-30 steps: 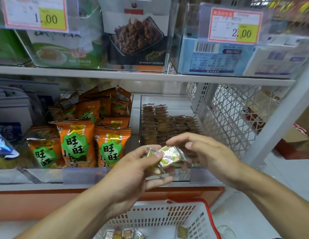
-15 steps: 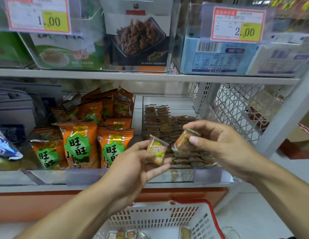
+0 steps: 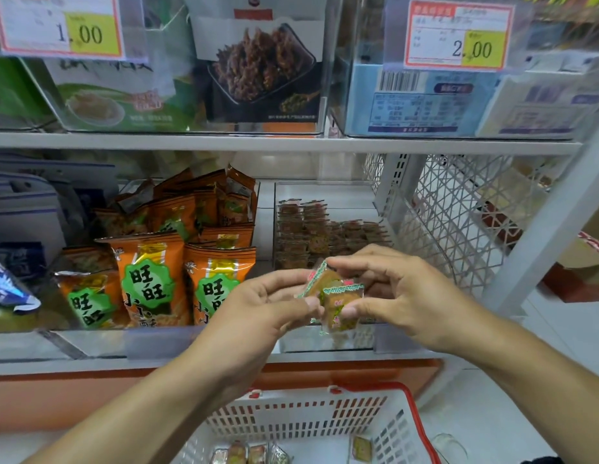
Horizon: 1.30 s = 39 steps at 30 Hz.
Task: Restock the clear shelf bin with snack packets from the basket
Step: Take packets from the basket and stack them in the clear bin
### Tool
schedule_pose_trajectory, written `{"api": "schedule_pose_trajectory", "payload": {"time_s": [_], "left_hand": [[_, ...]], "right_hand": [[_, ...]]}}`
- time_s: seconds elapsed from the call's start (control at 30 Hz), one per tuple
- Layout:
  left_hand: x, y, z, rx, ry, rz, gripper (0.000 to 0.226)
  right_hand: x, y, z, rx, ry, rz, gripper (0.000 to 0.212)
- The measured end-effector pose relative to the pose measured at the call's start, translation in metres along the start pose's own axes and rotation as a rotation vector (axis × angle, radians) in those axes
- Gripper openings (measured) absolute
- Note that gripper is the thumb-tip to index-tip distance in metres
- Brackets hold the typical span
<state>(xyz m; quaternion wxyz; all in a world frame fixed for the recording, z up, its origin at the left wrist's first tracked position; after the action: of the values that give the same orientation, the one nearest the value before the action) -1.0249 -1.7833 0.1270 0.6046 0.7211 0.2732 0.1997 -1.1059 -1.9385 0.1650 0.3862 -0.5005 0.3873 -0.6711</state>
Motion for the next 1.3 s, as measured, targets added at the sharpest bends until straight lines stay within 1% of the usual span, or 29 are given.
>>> {"api": "schedule_pose_trajectory", "payload": {"time_s": [0.07, 0.2, 0.23, 0.33, 0.4, 0.47, 0.5, 0.57, 0.6, 0.63, 0.7, 0.73, 0.77, 0.9, 1.03, 1.1, 1.2, 1.3], "left_hand": [[0.007, -0.001, 0.002, -0.039, 0.077, -0.012, 0.035], [0.011, 0.006, 0.005, -0.160, 0.168, 0.190, 0.030], [0.009, 0.006, 0.006, -0.165, 0.175, 0.221, 0.031], [0.001, -0.002, 0.011, -0.106, 0.122, 0.264, 0.032], [-0.003, -0.008, 0.012, -0.085, 0.135, 0.313, 0.035], [-0.006, -0.008, 0.008, -0.122, 0.193, 0.532, 0.047], [-0.012, -0.008, 0.005, -0.161, 0.196, 0.687, 0.060], [-0.028, -0.014, 0.002, -0.223, 0.111, 0.987, 0.081], [-0.033, -0.018, 0.002, -0.227, 0.071, 1.108, 0.086], [-0.036, -0.023, 0.003, -0.236, 0.034, 1.224, 0.087], [-0.043, -0.030, 0.006, -0.316, -0.030, 1.493, 0.086], [-0.046, -0.032, 0.007, -0.345, -0.049, 1.587, 0.085], [-0.047, -0.034, 0.008, -0.332, -0.056, 1.638, 0.086], [-0.047, -0.038, 0.014, -0.214, -0.073, 1.680, 0.090], [-0.051, -0.034, 0.019, -0.150, -0.044, 1.779, 0.093], [-0.053, -0.034, 0.022, -0.099, -0.035, 1.825, 0.092], [-0.053, -0.037, 0.029, -0.009, -0.032, 1.823, 0.088], [-0.049, -0.036, 0.034, 0.021, 0.009, 1.822, 0.085]], "right_hand": [[0.001, 0.002, 0.001, 0.014, 0.012, 0.008, 0.061], [-0.005, 0.008, 0.002, -0.020, -0.034, -0.069, 0.078], [-0.007, 0.009, 0.002, -0.019, -0.045, -0.097, 0.076], [-0.009, 0.011, 0.006, -0.031, -0.061, -0.181, 0.047], [-0.006, 0.018, 0.011, -0.082, -0.057, -0.219, 0.036], [0.001, 0.028, 0.022, -0.127, -0.007, -0.258, 0.032], [0.008, 0.033, 0.028, -0.148, 0.045, -0.291, 0.032], [0.023, 0.040, 0.043, -0.184, 0.175, -0.420, 0.039], [0.029, 0.043, 0.050, -0.196, 0.221, -0.479, 0.041], [0.032, 0.046, 0.057, -0.206, 0.242, -0.508, 0.042], [0.029, 0.055, 0.070, -0.225, 0.218, -0.516, 0.043], [0.024, 0.060, 0.075, -0.235, 0.190, -0.518, 0.045], [0.019, 0.065, 0.079, -0.247, 0.176, -0.521, 0.046], [0.010, 0.074, 0.091, -0.294, 0.251, -0.446, 0.045], [0.007, 0.083, 0.099, -0.420, 0.317, -0.391, 0.051], [0.005, 0.088, 0.102, -0.470, 0.311, -0.413, 0.056], [0.002, 0.087, 0.102, -0.464, 0.294, -0.449, 0.058], [-0.005, 0.086, 0.096, -0.419, 0.194, -0.508, 0.064]]}}
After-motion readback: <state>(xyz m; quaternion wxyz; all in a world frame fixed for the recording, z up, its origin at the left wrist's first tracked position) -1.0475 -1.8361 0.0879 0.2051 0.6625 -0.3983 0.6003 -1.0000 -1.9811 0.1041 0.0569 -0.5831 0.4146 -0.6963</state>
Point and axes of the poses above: each hand's wrist, its own z-axis towards the middle knuckle, its own x-axis out of the back of the hand, y = z × x, the point moved 7 cm from there along z, towards the middle knuckle, and after that the axes turned 10 degrees about z, right-handed, at the moved point
